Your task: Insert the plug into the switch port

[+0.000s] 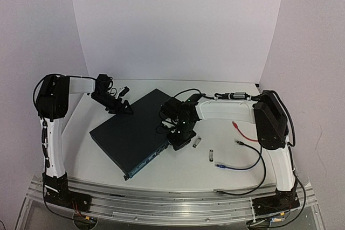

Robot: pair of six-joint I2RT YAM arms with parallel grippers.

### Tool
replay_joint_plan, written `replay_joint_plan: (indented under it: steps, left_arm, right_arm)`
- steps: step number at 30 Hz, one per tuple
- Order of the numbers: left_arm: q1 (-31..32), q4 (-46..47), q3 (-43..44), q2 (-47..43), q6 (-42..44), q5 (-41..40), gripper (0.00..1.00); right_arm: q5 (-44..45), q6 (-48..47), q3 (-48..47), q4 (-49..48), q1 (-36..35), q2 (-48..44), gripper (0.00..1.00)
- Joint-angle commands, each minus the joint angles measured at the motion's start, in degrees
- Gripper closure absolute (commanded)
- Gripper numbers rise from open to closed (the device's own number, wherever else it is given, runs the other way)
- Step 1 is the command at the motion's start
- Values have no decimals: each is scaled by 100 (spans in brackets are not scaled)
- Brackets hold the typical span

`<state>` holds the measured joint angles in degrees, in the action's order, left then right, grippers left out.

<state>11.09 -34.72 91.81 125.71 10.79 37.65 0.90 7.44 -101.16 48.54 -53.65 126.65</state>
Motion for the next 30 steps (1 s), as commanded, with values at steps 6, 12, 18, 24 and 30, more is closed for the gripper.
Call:
replay_joint_plan:
  steps: [6,12,18,24,30]
  left_arm:
    - [84,-316,195,41,127,299,13]
    - [84,-323,192,59,129,323,13]
    - [86,-327,192,85,130,340,14]
    - [82,-314,189,85,144,370,14]
    - [81,-321,155,129,139,454,16]
  right_arm:
    - [10,-136,-386,92,33,91,100]
    - [-91,-159,-601,89,36,185,100]
    - [-271,-231,-714,79,23,194,100]
    - [-194,-354,-759,66,25,243,100]
    - [-224,-340,-931,-80,24,456,100]
